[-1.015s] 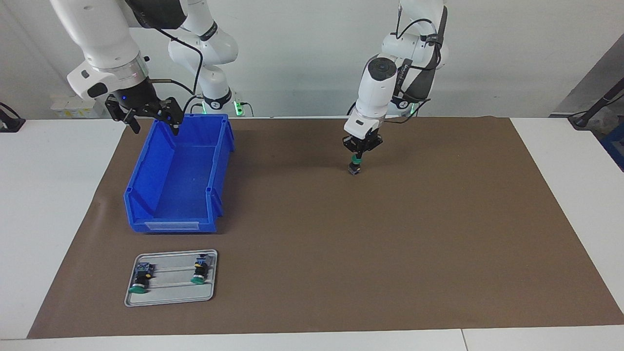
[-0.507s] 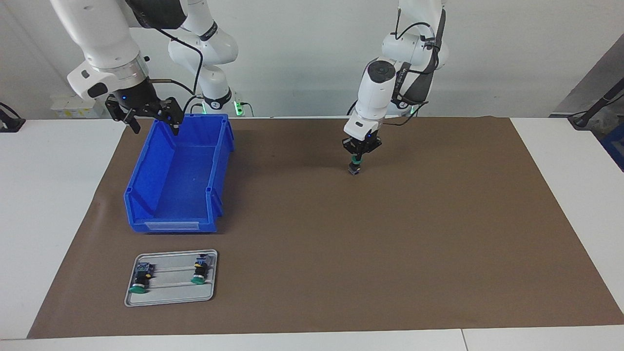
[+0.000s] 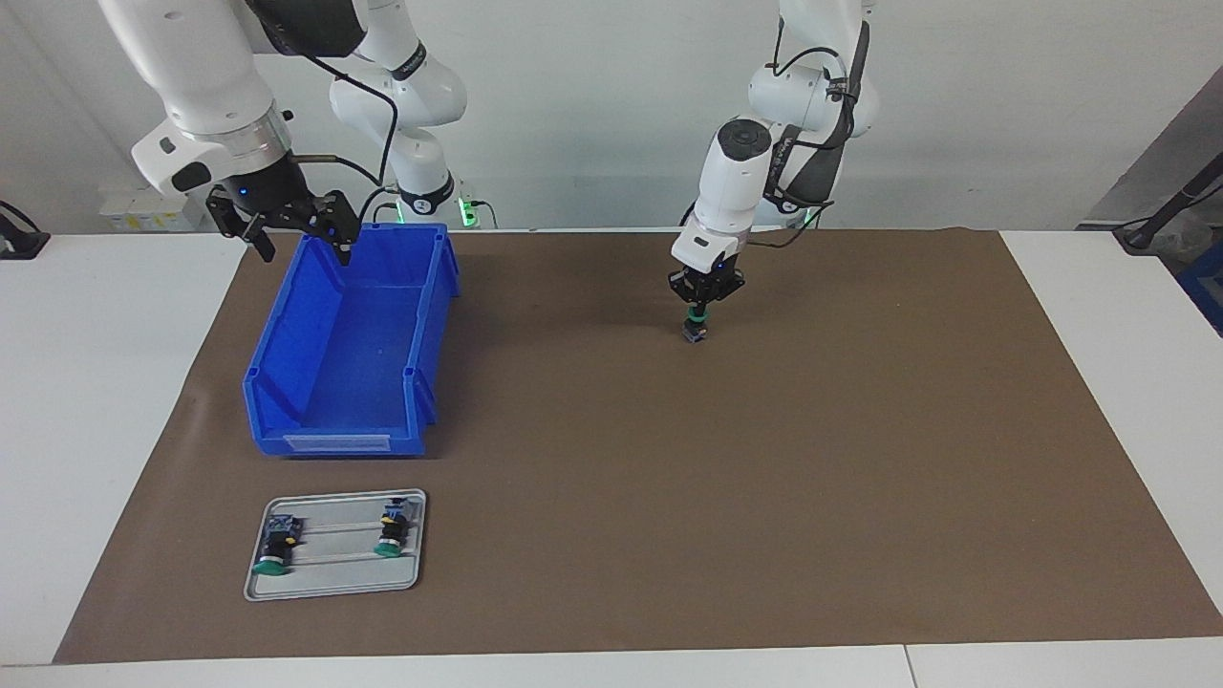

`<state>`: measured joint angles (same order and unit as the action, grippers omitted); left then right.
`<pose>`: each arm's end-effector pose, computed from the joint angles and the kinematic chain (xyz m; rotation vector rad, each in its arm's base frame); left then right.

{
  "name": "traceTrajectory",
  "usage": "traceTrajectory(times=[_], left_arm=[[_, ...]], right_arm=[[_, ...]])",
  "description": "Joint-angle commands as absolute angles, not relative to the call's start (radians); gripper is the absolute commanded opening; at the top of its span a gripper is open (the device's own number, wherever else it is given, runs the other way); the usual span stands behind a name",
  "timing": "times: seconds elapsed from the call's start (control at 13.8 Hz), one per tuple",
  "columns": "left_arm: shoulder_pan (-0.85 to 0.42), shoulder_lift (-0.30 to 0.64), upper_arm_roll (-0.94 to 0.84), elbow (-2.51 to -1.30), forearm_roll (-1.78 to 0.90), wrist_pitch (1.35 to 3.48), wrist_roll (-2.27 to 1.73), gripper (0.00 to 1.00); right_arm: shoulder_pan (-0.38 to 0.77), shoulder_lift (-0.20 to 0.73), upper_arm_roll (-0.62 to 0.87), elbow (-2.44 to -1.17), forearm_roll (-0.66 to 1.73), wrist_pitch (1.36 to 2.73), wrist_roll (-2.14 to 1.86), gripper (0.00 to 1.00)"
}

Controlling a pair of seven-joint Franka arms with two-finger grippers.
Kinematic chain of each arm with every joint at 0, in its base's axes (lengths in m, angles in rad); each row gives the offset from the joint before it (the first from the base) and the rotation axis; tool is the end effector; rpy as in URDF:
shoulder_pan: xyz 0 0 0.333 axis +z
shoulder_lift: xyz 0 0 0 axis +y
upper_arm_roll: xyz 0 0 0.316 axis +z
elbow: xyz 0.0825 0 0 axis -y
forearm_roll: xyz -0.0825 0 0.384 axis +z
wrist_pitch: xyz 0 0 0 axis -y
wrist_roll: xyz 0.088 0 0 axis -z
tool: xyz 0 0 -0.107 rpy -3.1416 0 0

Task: Place and press button with both arms
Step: 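Retract the left gripper while the right gripper starts moving out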

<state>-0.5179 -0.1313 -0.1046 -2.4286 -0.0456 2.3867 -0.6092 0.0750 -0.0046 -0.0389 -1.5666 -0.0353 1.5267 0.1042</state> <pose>0.3893 -0.2799 0.3646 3.0731 0.0289 0.0947 0.5483 0.0158 0.6253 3.1018 -0.1071 -0.0508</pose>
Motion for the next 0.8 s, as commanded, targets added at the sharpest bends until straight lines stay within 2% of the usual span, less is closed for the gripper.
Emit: traceTrajectory(times=[0.0, 0.36, 0.51, 0.72], left_arm=[[-0.526, -0.100, -0.092, -2.427, -0.025, 2.377, -0.626, 0.00], [-0.430, -0.095, -0.084, -2.091, -0.020, 1.989, -0.557, 0.00], [-0.309, -0.120, -0.081, -1.981, -0.020, 1.869, -0.395, 0.00], [-0.105, -0.106, -0.080, -1.827, -0.020, 1.689, -0.116, 0.00]], right_arm=[[0.069, -0.014, -0.037, -1.571, -0.023, 1.516, 0.081, 1.00], [0.064, -0.014, -0.037, -1.571, -0.023, 1.517, 0.084, 1.00], [0.066, -0.014, -0.037, -1.571, -0.023, 1.523, 0.086, 1.00], [0.083, -0.012, -0.037, -1.572, -0.021, 1.537, 0.112, 1.00]])
